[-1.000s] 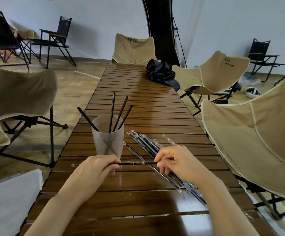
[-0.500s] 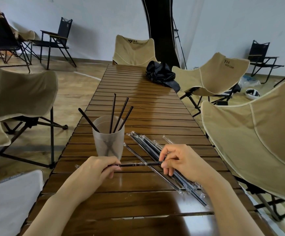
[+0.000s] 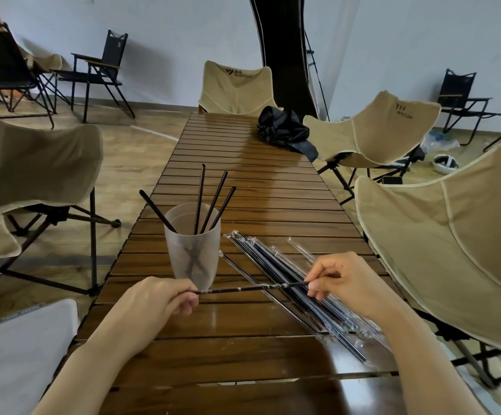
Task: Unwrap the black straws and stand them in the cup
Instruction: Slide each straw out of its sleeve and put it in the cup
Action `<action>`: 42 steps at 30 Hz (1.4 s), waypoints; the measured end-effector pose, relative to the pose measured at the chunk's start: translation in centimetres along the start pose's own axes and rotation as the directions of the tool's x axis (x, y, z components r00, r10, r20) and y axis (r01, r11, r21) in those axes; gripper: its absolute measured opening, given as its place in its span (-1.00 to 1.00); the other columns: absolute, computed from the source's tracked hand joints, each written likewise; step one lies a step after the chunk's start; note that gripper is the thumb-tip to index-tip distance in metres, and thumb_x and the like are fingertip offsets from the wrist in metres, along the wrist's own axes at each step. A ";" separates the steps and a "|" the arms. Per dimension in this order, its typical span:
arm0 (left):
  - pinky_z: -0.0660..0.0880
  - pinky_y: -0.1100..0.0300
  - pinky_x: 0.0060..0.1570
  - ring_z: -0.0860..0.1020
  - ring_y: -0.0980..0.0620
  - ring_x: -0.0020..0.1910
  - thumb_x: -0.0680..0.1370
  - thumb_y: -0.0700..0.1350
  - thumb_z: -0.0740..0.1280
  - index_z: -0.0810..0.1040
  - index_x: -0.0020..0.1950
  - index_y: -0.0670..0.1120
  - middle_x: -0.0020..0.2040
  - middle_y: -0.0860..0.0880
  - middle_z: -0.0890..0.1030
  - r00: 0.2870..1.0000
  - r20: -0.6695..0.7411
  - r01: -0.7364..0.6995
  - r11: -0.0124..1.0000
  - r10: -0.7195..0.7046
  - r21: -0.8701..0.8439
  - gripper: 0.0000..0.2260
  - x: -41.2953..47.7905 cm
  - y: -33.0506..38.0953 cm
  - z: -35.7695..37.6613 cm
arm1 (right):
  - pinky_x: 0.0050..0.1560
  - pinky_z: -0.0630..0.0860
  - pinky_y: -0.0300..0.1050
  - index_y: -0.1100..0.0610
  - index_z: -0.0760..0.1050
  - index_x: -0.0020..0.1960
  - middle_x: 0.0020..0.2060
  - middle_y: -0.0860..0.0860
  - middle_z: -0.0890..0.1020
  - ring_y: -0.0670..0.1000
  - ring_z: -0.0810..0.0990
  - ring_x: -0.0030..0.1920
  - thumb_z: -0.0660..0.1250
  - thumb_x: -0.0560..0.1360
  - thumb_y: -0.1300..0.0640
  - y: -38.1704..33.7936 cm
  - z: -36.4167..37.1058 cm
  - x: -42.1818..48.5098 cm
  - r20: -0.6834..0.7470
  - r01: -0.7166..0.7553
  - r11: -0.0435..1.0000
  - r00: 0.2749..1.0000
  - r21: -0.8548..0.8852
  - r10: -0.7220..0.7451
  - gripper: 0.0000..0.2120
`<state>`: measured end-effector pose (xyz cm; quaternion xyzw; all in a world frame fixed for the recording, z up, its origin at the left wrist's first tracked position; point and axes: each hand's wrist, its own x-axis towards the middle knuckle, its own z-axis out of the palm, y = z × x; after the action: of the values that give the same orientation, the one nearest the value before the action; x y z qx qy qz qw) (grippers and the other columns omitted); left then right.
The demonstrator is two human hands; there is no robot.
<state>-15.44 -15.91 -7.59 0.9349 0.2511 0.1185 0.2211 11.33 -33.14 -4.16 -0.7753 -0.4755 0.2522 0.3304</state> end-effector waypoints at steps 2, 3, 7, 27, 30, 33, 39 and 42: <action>0.38 0.49 -0.11 0.54 0.31 -0.16 0.61 -0.08 0.22 0.54 -0.14 0.16 -0.24 0.21 0.59 1.000 -0.010 -0.008 1.000 0.008 0.009 -0.81 0.0 0.1 0.0 | -0.28 0.54 -0.35 0.15 0.61 -0.22 -0.37 -0.02 0.69 -0.07 0.66 -0.37 0.39 0.45 0.33 0.0 0.0 0.0 0.006 -0.004 1.000 1.000 -0.006 0.004 -0.87; 0.39 0.48 -0.10 0.55 0.30 -0.16 0.61 -0.08 0.23 0.54 -0.14 0.16 -0.25 0.21 0.60 1.000 -0.016 -0.010 1.000 0.010 0.003 -0.81 -0.1 0.1 0.0 | -0.28 0.54 -0.36 0.15 0.62 -0.23 -0.37 -0.01 0.69 -0.06 0.66 -0.38 0.39 0.45 0.33 0.0 0.0 -0.1 0.013 -0.008 1.000 1.000 -0.014 0.008 -0.87; 0.41 0.49 -0.09 0.54 0.35 -0.11 0.59 -0.09 0.26 0.56 -0.13 0.17 -0.27 0.23 0.59 0.999 -0.021 -0.027 1.000 0.027 -0.015 -0.82 -0.1 -0.1 0.2 | -0.27 0.56 -0.31 0.14 0.62 -0.26 -0.38 0.01 0.69 -0.02 0.66 -0.37 0.40 0.44 0.33 0.2 0.2 -0.2 0.031 -0.019 0.999 0.999 -0.034 0.020 -0.85; 0.44 0.46 -0.09 0.55 0.36 -0.11 0.60 -0.02 0.23 0.56 -0.12 0.20 -0.27 0.28 0.60 1.000 0.001 0.005 0.997 -0.005 -0.082 -0.83 0.4 0.3 1.9 | -0.29 0.53 -0.33 0.11 0.60 -0.22 -0.36 0.00 0.69 -0.08 0.64 -0.40 0.41 0.45 0.29 -0.6 1.2 0.0 0.095 0.020 1.000 0.995 0.013 -0.021 -0.88; 0.41 0.45 -0.08 0.51 0.38 -0.08 0.59 0.03 0.22 0.52 -0.13 0.27 -0.26 0.28 0.59 1.000 0.029 0.006 1.000 -0.006 -0.015 -0.84 0.5 -0.1 1.1 | -0.29 0.54 -0.33 0.12 0.62 -0.13 -0.36 -0.01 0.70 -0.10 0.63 -0.41 0.40 0.46 0.27 -0.5 1.0 0.0 0.140 0.007 1.000 0.990 0.002 -0.007 -0.93; 0.40 0.45 -0.10 0.52 0.38 -0.09 0.59 0.02 0.23 0.53 -0.15 0.27 -0.26 0.28 0.60 0.999 0.024 0.035 0.999 -0.035 0.001 -0.82 0.2 -1.0 0.6 | -0.29 0.54 -0.34 0.08 0.62 -0.10 -0.36 -0.01 0.70 -0.11 0.63 -0.41 0.41 0.45 0.26 -0.2 0.7 -0.1 0.159 -0.008 1.000 0.987 -0.020 0.011 -0.90; 0.34 0.45 -0.14 0.52 0.41 -0.10 0.60 -0.03 0.23 0.57 -0.19 0.25 -0.23 0.41 0.58 0.990 -0.049 0.136 0.991 -0.136 0.011 -0.76 -0.6 -3.5 0.5 | -0.30 0.54 -0.35 0.06 0.64 -0.15 -0.36 -0.03 0.70 -0.09 0.64 -0.40 0.41 0.45 0.27 1.2 -1.3 -0.9 0.105 -0.055 0.991 0.992 -0.121 0.068 -0.88; 0.32 0.46 -0.19 0.53 0.40 -0.17 0.60 -0.05 0.23 0.55 -0.20 0.26 -0.29 0.36 0.60 0.967 -0.123 0.225 0.974 -0.221 0.014 -0.74 -0.8 -4.5 0.5 | -0.33 0.51 -0.38 0.01 0.63 -0.22 -0.39 -0.08 0.68 -0.15 0.61 -0.42 0.41 0.45 0.26 2.2 -2.1 -1.2 0.004 -0.094 0.976 0.995 -0.197 0.097 -0.83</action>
<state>-17.84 -13.02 -10.22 0.8948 0.3691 0.1459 0.2044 13.63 -35.50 -4.37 -0.8245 -0.4625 0.2246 0.2364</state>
